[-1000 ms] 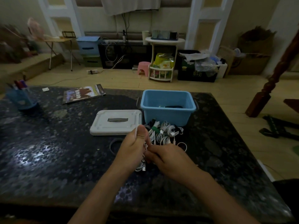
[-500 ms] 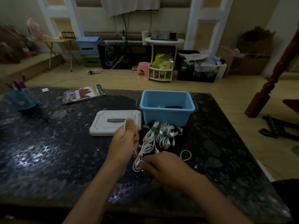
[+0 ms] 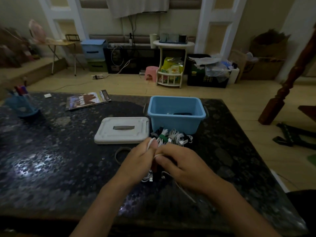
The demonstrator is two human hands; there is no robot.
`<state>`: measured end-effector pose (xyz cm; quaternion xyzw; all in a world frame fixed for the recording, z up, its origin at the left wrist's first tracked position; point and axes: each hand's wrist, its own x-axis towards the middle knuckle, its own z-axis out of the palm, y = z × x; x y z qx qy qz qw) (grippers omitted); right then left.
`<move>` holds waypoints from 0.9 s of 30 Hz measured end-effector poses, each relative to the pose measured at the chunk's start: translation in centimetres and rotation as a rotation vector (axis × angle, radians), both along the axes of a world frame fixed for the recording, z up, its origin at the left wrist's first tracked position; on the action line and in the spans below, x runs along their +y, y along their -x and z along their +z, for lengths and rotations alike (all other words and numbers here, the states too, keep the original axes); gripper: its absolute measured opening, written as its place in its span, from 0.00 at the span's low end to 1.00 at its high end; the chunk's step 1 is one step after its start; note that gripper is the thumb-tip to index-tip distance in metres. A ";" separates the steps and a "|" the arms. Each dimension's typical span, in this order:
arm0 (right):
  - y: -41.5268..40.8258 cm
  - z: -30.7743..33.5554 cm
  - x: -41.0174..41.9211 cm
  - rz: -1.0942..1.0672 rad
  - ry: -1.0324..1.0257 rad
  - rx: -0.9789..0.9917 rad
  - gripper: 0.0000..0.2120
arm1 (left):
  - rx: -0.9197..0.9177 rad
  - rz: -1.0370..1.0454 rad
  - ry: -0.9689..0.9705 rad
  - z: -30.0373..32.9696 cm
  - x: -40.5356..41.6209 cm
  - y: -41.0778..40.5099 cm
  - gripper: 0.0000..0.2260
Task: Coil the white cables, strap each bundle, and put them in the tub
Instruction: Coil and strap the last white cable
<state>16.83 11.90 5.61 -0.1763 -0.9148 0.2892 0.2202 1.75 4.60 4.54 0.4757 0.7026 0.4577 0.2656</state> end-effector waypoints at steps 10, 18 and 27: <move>-0.1 0.5 1.6 -0.131 0.246 0.159 0.08 | -0.159 -0.079 0.117 1.7 -0.3 -1.7 0.27; 0.2 -0.1 1.4 -0.152 0.249 0.261 0.05 | -0.038 -0.281 0.050 0.6 0.0 -1.4 0.36; 0.0 -0.9 2.1 -0.345 0.150 0.064 0.17 | -0.253 -0.188 -0.062 1.1 -0.4 -1.8 0.21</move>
